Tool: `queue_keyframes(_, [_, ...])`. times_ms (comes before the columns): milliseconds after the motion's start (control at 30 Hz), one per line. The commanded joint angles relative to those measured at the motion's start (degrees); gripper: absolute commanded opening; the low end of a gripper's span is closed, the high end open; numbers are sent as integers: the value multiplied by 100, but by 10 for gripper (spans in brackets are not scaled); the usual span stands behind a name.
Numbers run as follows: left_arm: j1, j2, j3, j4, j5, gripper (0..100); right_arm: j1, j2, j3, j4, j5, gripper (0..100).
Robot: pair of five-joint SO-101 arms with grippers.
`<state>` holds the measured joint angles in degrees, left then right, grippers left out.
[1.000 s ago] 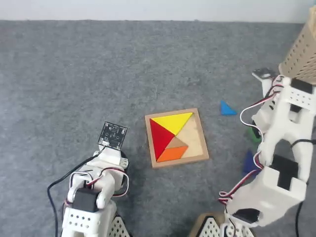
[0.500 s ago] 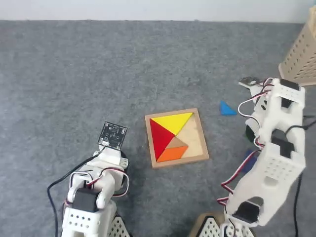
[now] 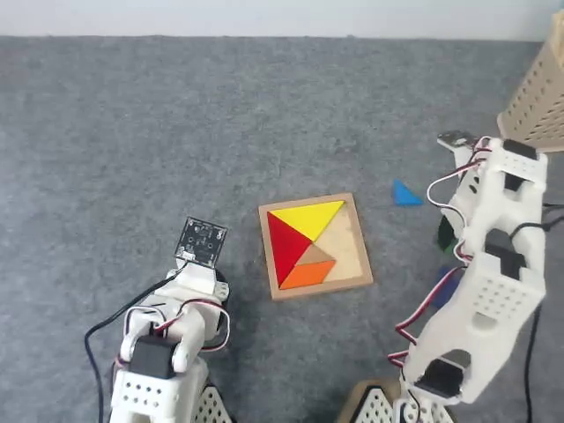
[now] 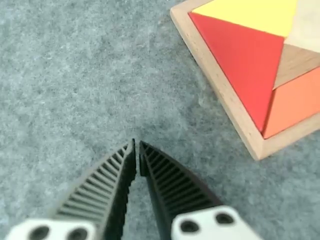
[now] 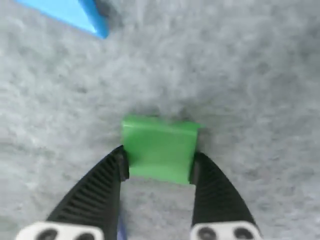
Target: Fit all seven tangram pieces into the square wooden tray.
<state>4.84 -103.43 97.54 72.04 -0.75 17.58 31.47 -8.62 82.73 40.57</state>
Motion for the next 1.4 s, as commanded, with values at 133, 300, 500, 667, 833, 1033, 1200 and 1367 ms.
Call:
queue_keyframes(133, [-35,-114,-101,35,53,12,-479,-1851,-97,901,-369,7])
queue_keyframes(300, [-35,-114,-101,35,53,12,-1323,-2905,211,1209,-870,7])
queue_keyframes(500, [-35,-114,-101,35,53,12,-3002,-3855,1837,312,-1213,7])
queue_keyframes(667, [-35,-114,-101,35,53,12,-3723,-3758,2567,-523,-1503,7])
queue_keyframes(833, [-35,-114,-101,35,53,12,-3934,-3169,2620,-1174,-1503,7])
queue_keyframes(1033, [-35,-114,-101,35,53,12,-4040,-2334,2330,-1543,-1275,7])
queue_keyframes(1200, [-35,-114,-101,35,53,12,-4066,-1851,2048,-1534,-1248,7])
queue_keyframes(1367, [-35,-114,-101,35,53,12,-4084,-1736,2031,-1552,-1222,11])
